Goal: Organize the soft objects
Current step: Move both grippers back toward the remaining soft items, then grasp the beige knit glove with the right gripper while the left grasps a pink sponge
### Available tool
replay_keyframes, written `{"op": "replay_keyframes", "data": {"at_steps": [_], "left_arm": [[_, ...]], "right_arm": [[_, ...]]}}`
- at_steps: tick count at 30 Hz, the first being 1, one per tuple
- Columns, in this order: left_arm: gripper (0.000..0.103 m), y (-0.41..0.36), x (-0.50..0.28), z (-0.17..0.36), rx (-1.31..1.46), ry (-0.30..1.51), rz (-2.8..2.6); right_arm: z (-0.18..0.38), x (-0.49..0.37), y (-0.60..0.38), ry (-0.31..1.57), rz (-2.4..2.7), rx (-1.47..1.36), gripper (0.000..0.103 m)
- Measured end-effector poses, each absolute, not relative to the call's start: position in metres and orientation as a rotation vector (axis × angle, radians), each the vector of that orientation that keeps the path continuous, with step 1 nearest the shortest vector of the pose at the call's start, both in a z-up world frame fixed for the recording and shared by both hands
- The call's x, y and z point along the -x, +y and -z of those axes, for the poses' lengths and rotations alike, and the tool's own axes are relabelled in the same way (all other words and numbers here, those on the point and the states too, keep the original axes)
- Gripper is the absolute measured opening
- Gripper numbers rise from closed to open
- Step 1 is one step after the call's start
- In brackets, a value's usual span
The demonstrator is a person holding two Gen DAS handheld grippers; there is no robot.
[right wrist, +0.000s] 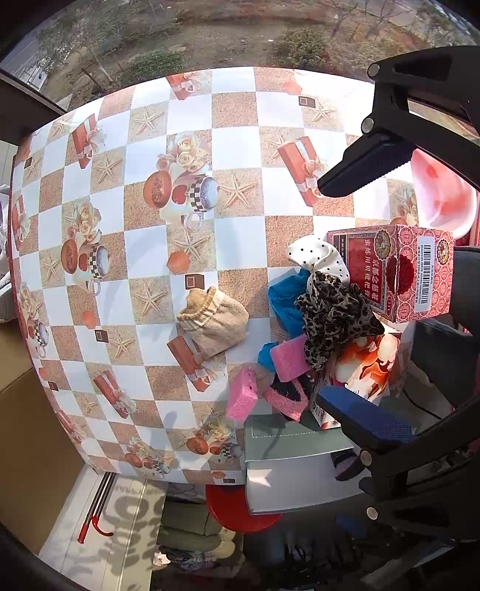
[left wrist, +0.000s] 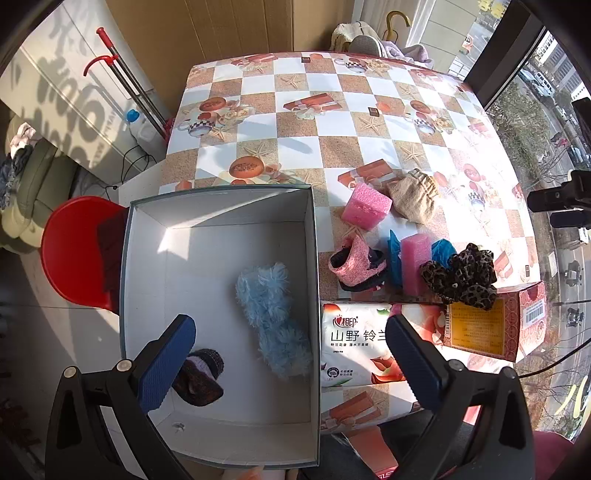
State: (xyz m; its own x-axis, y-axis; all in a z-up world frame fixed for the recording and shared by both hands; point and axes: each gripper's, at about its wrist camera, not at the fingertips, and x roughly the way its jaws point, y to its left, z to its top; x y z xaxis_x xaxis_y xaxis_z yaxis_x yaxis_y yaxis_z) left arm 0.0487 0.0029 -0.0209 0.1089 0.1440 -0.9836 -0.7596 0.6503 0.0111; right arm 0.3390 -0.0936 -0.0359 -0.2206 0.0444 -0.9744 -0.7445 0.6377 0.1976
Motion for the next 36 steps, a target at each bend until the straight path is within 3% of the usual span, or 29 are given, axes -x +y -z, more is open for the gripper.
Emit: {"op": "replay_keyframes", "data": {"at_steps": [22,30,36], "left_arm": [[0.103,0.022,-0.194,0.079,0.335,1.474,-0.682],[0.103,0.028,-0.219,0.119,0.449,1.576,-0.606],[0.103,0.039,-0.238,0.153,0.623,1.608,-0.541]], "right_arm": [[0.191,-0.347,0.014,1.770,-0.896,0.778,0.103],[0.214,-0.356,0.012,1.659,-0.823,0.905,0.103],[0.215,-0.397,-0.022,1.700,-0.744,0.836,0.103]]}}
